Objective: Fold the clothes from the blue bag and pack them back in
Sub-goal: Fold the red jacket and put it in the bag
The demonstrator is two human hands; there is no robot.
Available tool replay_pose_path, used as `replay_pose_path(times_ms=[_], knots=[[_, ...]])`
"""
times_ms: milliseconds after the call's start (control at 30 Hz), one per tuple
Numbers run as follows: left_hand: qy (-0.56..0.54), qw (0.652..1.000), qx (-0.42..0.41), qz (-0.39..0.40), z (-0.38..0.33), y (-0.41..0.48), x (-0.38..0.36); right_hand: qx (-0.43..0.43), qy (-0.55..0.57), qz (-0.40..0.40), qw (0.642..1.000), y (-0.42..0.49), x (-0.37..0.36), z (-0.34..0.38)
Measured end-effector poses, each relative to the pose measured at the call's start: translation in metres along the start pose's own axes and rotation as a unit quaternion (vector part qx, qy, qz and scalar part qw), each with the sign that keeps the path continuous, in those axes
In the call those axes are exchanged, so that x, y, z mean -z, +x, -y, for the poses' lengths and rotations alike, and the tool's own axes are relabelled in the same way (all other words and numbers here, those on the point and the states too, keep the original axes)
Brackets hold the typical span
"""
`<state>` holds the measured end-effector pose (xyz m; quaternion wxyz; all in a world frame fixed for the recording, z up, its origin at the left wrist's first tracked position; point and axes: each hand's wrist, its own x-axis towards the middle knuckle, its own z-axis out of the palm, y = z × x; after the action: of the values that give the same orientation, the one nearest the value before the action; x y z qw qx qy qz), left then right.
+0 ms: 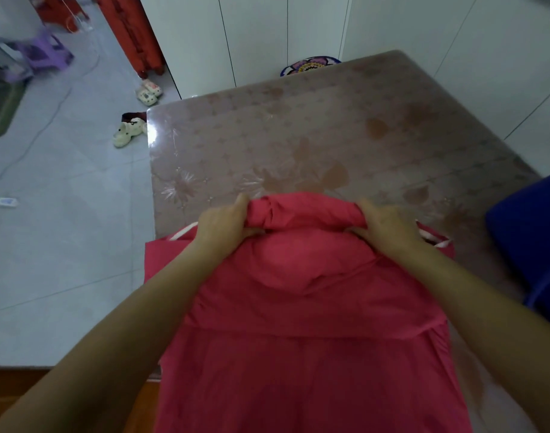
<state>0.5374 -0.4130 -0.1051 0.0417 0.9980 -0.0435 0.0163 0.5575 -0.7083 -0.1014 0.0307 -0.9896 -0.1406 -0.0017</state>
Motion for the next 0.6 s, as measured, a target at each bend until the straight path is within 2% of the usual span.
replay_pose_path(times_ms=[100, 200, 300, 367, 467, 533, 600], knots=[[-0.016, 0.999, 0.01, -0.042, -0.011, 0.026, 0.018, -0.041, 0.009, -0.064, 0.997, 0.013, 0.014, -0.012], [-0.002, 1.0, 0.01, -0.027, -0.019, 0.026, 0.009, -0.102, -0.019, -0.037, 0.994, 0.01, 0.013, -0.02], [-0.022, 0.997, 0.049, -0.055, -0.021, -0.01, -0.014, -0.086, -0.03, -0.053, 0.994, -0.021, 0.001, -0.015], [-0.03, 0.996, 0.079, -0.031, -0.018, -0.039, -0.026, -0.062, -0.013, 0.003, 0.998, -0.049, -0.006, -0.011], [0.003, 0.991, 0.054, 0.123, -0.008, -0.079, -0.036, -0.023, -0.036, 0.151, 0.988, -0.09, -0.022, -0.015], [-0.006, 0.993, 0.034, 0.115, -0.005, -0.1, -0.034, -0.032, -0.022, 0.147, 0.988, -0.112, -0.025, -0.015], [-0.044, 0.998, 0.016, 0.05, -0.011, -0.116, -0.025, -0.044, 0.004, 0.097, 0.994, -0.134, -0.021, -0.008]])
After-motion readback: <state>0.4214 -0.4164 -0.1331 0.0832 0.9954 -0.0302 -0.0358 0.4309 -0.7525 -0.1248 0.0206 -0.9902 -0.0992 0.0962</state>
